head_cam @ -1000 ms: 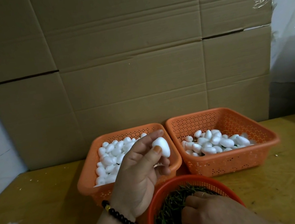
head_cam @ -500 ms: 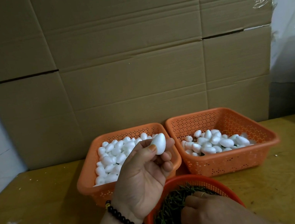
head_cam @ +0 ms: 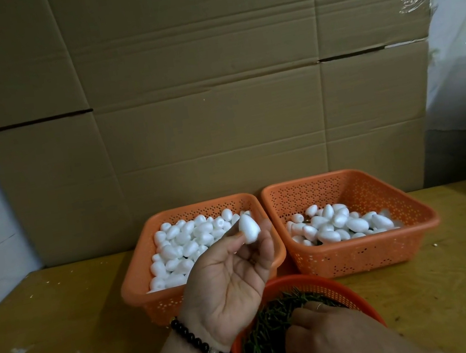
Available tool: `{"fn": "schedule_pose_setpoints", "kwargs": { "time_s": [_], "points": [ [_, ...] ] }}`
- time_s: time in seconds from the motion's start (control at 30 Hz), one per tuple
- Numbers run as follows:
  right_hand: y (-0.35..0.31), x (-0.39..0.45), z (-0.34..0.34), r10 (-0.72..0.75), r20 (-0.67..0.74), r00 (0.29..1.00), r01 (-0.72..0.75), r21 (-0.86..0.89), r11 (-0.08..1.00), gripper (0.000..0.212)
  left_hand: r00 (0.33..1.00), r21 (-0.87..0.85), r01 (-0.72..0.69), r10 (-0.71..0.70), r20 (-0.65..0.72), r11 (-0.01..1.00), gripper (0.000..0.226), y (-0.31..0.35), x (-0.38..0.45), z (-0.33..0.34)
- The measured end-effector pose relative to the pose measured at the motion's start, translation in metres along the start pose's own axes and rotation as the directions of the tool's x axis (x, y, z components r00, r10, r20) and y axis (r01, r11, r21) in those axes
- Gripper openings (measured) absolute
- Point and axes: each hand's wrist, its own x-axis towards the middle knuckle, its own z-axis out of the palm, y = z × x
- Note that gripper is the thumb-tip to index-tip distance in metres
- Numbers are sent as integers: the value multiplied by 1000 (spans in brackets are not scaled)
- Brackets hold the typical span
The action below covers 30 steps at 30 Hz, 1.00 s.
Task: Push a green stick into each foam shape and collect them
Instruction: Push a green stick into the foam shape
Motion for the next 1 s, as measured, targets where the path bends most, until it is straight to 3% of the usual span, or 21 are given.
{"fn": "schedule_pose_setpoints", "kwargs": {
  "time_s": [0.13, 0.33, 0.57, 0.8, 0.9, 1.0],
  "points": [
    [0, 0, 0, 6, 14, 1000, -6, 10, 1000, 31, 999, -42, 48, -48, -5, 998, 43, 1, -1, 1],
    [1, 0, 0, -7, 16, 1000, 6, 31, 999, 31, 996, 33, -26, 29, -83, 999, 56, -1, 1, 1],
    [7, 1, -1, -15, 39, 999, 13, 59, 998, 29, 998, 97, 7, -1, -59, 995, 32, -1, 1, -3],
    [19, -6, -17, -7, 52, 999, -5, 234, 972, 38, 1000, 9, 18, -18, 0, 1000, 32, 2, 1, -1],
    [19, -11, -25, 51, -28, 998, -41, 295, 955, 48, 998, -37, 56, -55, 12, 998, 36, 3, 1, -1],
    [18, -14, -29, 104, -144, 984, -52, 331, 942, 42, 997, -46, 78, -78, -8, 996, 40, 3, 1, 0]
  ]
}}
